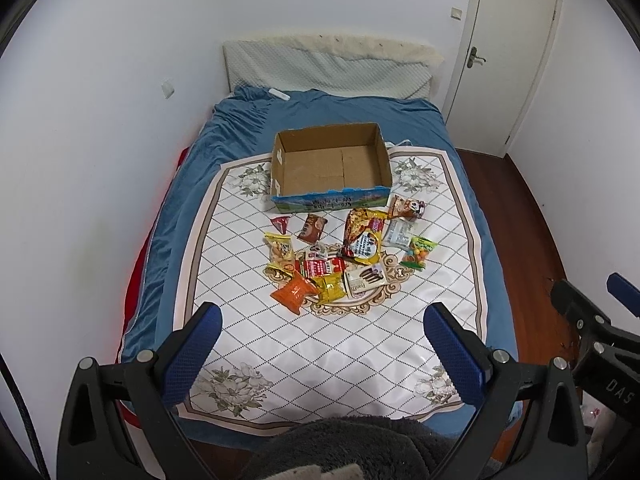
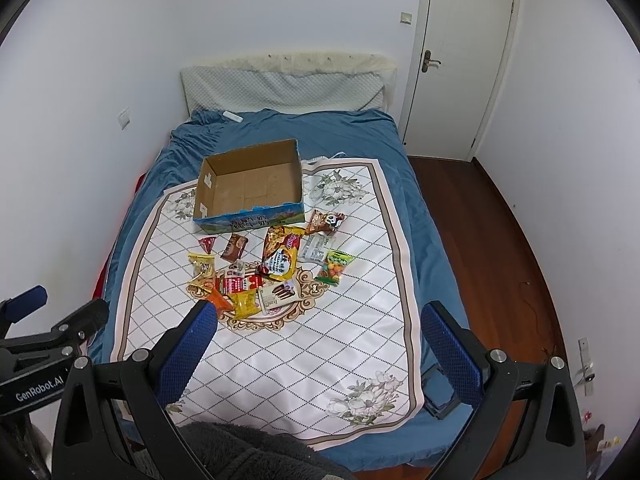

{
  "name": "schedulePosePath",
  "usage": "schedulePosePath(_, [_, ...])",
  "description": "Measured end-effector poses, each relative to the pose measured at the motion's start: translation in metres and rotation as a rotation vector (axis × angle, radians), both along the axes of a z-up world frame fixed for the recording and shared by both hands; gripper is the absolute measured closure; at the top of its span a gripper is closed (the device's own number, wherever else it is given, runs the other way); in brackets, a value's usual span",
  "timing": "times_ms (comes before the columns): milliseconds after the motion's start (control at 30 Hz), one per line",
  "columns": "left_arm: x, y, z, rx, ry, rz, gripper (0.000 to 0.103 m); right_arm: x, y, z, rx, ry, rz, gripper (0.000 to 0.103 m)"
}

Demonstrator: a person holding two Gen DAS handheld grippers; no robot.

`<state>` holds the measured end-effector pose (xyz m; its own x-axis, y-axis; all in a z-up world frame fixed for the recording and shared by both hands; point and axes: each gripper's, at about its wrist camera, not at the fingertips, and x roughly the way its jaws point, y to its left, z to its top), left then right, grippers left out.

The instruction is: Organize snacks

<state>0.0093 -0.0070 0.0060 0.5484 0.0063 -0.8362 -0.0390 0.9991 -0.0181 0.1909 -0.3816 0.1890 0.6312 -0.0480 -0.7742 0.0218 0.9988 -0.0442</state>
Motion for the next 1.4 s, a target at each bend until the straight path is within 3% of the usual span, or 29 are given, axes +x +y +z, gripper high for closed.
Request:
schedulePosePath(567, [-0.005,0.007,-0.004,-0.014,-0.020,0.017,0.000,0.000,-0.001,-0.001,0.001,0.000,-0.003,0.000])
schedulePosePath(833, [0.007,0.008,-0.022,-0.013,-0.019,0.015,0.000,0.005,-0.002,-0.011,0.005,0.012,-0.014,0.000])
schedulePosePath(900, [0.020,0.011,-0.037,-0.005,-0.015,0.029,0.000,0.016,-0.006,-0.027,0.029,0.040,-0.022,0.000])
schedulePosePath(1100, [0.090,0.015,-0.118,0.040,0.109,0.070,0.000,0.080,-0.008,-0.102,0.069,0.185,-0.028,0.000])
schedulePosePath(1333, [0.185,0.033,-0.239,0.020,0.275,0.142,0.000,0.186,-0.001,-0.227,0.156,0.378,-0.043,0.000])
schedulePosePath(1400, [0.213,0.045,-0.280,0.002,0.324,0.182,0.000,0.216,0.003,-0.257,0.179,0.397,-0.058,0.000])
